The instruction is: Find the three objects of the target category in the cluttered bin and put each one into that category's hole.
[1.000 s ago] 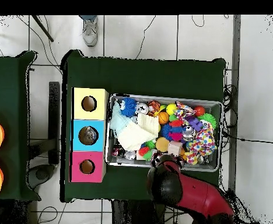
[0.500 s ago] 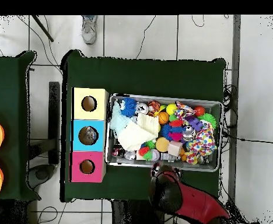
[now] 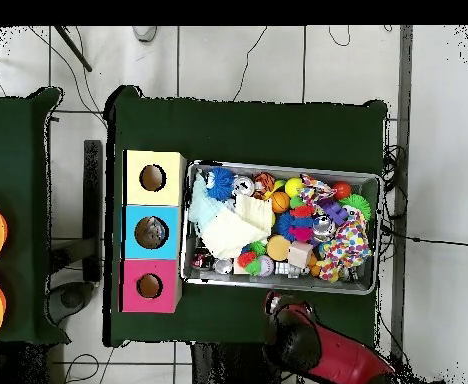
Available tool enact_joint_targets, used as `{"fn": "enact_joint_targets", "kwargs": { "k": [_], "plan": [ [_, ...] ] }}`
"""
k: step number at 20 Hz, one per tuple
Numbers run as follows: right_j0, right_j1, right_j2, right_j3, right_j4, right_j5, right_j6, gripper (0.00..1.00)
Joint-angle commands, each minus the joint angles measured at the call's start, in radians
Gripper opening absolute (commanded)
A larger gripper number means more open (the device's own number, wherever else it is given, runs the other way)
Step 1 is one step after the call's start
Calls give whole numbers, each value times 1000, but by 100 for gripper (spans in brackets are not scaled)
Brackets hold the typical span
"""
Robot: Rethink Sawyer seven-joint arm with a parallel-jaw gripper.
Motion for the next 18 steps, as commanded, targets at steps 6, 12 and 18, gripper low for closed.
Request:
{"fn": "enact_joint_targets", "kwargs": {
  "k": [6, 12, 18],
  "plan": [
    [-74, 117, 123, -19, -77, -107, 153, 100],
    [-110, 135, 138, -42, -117, -110, 142, 100],
    [-148, 159, 162, -76, -147, -90, 125, 100]
  ]
}}
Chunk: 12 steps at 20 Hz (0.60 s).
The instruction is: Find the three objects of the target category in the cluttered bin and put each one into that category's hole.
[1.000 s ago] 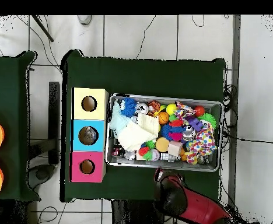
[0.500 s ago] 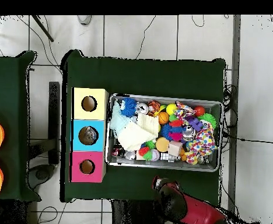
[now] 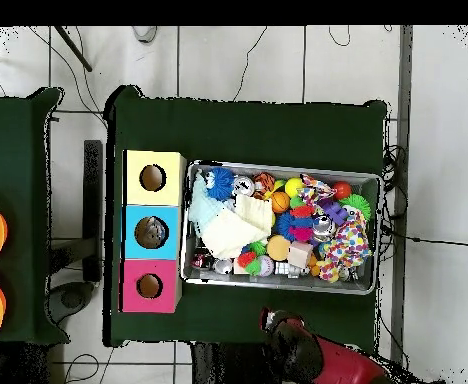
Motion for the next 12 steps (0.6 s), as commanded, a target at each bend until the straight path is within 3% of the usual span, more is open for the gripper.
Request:
{"fn": "enact_joint_targets", "kwargs": {
  "k": [1, 12],
  "plan": [
    [-43, 48, 121, -99, -41, -58, 123, 100],
    [-16, -84, 127, -60, -5, 63, 123, 100]
  ]
}}
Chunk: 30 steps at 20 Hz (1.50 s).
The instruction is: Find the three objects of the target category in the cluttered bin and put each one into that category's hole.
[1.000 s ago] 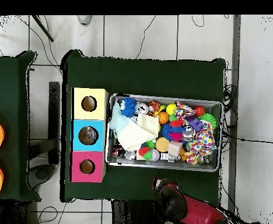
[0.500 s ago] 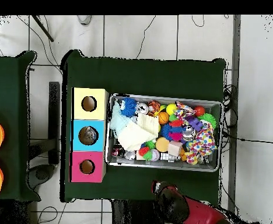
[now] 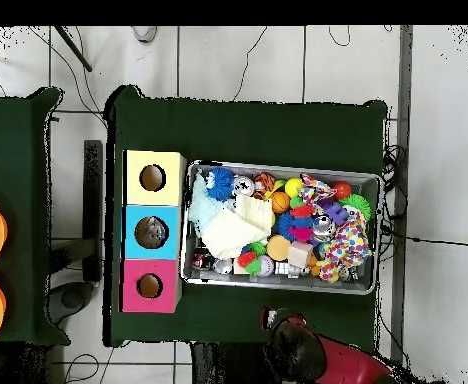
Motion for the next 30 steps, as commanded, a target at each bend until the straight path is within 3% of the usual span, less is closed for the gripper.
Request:
{"fn": "enact_joint_targets", "kwargs": {
  "k": [1, 9, 12, 22, 26, 30],
  "plan": [
    [4, -71, 105, -63, 19, 78, 117, 100],
    [18, -170, 127, -57, 36, 170, 97, 100],
    [16, -174, 142, -77, 38, 203, 83, 100],
    [-49, -68, 217, -188, -3, 235, 19, 100],
    [-92, 19, 271, -271, -21, 281, -41, 100],
    [-125, 50, 308, -322, -35, 338, -89, 100]
  ]
}}
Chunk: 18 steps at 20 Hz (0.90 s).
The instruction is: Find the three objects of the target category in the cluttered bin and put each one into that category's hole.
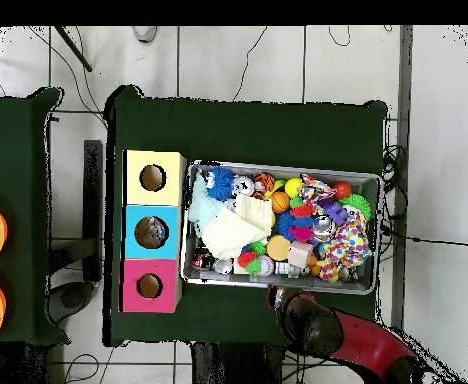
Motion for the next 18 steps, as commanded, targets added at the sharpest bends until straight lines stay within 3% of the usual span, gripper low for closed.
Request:
{"fn": "enact_joint_targets", "kwargs": {
  "k": [1, 11, 18],
  "plan": [
    [-50, 116, 161, -249, -36, 140, -96, 100],
    [-84, 127, 212, -308, -82, 224, -108, 100],
    [-84, 99, 216, -294, -105, 241, -67, 100]
  ]
}}
